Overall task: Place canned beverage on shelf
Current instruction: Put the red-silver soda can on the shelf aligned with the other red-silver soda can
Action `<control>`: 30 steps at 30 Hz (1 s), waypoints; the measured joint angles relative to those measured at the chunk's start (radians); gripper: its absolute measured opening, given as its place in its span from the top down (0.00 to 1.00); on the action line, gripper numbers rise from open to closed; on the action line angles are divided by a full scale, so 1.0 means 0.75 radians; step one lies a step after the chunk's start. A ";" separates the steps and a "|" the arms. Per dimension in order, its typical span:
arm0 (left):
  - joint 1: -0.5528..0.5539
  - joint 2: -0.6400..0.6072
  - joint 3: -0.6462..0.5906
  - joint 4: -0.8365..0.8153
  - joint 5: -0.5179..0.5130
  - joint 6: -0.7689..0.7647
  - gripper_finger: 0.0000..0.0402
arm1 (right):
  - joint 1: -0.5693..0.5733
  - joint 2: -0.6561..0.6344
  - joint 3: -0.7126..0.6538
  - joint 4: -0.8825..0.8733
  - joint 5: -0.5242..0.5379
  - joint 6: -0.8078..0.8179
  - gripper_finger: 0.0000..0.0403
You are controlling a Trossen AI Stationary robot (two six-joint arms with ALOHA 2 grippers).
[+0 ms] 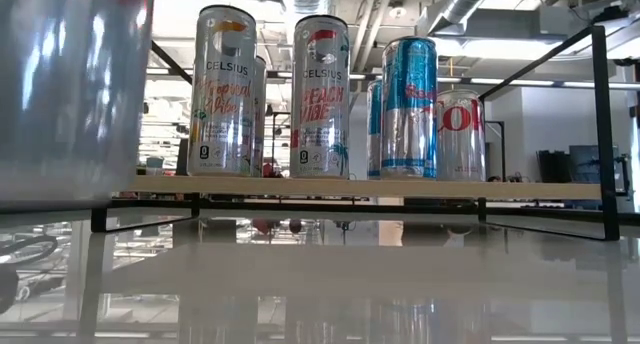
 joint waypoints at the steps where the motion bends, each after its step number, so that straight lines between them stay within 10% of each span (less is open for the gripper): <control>1: 0.000 0.000 0.000 0.000 0.000 0.000 0.45 | 0.007 -0.025 0.000 -0.024 0.000 0.000 0.31; 14: 0.000 0.000 0.000 -0.001 0.001 -0.037 0.45 | 0.042 -0.271 0.002 -0.488 -0.007 0.096 0.31; 30: 0.000 0.000 0.000 -0.002 0.001 -0.050 0.45 | 0.185 -0.573 0.002 -1.136 0.338 0.449 0.31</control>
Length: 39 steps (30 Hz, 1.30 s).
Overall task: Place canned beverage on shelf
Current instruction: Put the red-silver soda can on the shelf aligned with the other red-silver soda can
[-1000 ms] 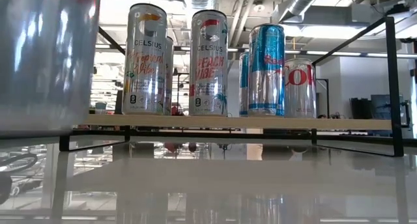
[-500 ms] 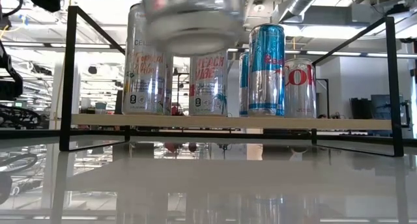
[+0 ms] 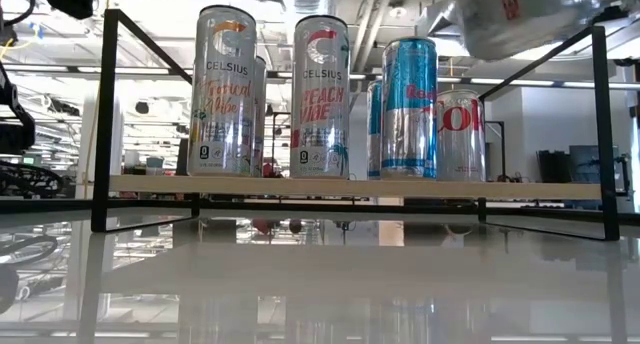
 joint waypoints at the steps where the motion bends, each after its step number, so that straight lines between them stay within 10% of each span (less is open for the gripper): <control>1: 0.000 0.000 0.000 0.000 0.000 -0.001 0.45 | 0.015 -0.015 0.000 -0.040 0.049 0.030 0.31; 22: 0.000 0.000 0.000 -0.023 -0.001 -0.008 0.45 | -0.097 -0.873 -1.136 0.575 0.394 0.279 0.31; 39: -0.001 0.000 0.001 -0.025 -0.004 -0.089 0.45 | -0.181 -0.893 -1.318 0.707 0.393 0.304 0.32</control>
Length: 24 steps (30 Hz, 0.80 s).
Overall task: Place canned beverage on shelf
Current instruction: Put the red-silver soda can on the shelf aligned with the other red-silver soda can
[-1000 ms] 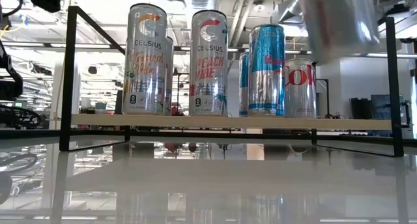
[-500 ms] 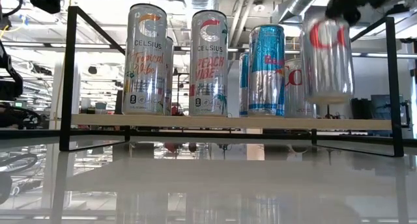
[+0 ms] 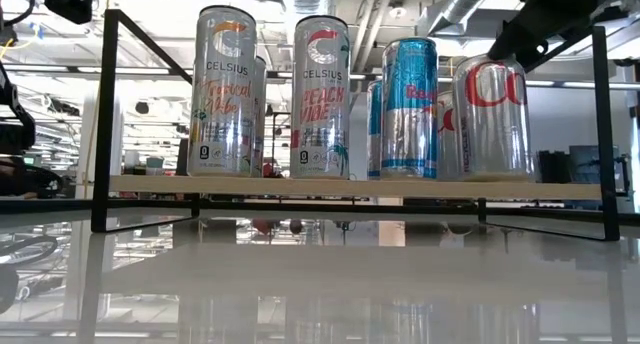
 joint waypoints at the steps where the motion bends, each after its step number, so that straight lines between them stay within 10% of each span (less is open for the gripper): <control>1: 0.000 0.000 0.000 -0.002 0.000 0.000 0.45 | 0.000 0.000 0.000 -0.005 0.001 0.012 0.32; 24: 0.001 0.000 0.000 -0.028 0.000 -0.002 0.45 | 0.004 -0.001 0.002 -0.047 -0.034 0.036 0.19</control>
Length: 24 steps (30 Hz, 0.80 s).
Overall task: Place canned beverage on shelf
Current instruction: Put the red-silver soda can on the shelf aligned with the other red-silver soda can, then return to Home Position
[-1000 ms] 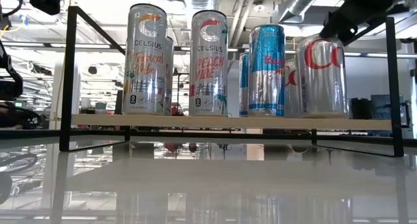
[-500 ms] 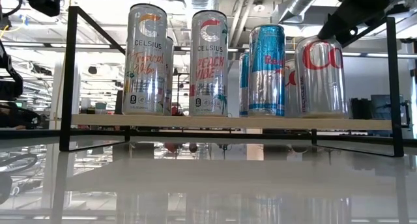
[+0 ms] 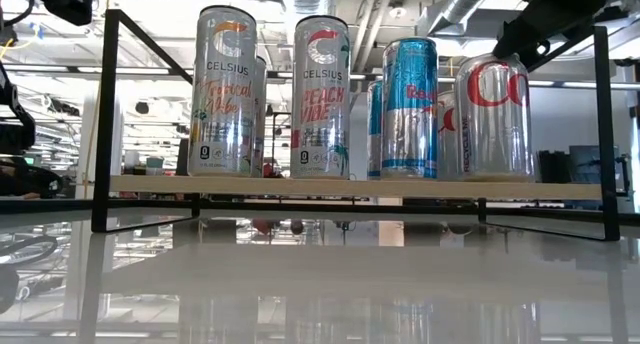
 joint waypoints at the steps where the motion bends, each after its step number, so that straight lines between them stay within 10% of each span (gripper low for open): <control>1: 0.000 0.000 0.000 0.001 0.000 0.000 0.45 | 0.000 0.000 0.000 0.000 -0.001 -0.004 0.18; 17: 0.001 0.000 0.000 0.001 -0.010 0.005 0.45 | -0.021 0.003 0.247 -0.073 -0.010 -0.227 0.17; 24: 0.001 0.000 0.000 0.000 -0.255 0.045 0.45 | -0.038 -0.021 0.313 -0.102 0.020 -0.323 0.19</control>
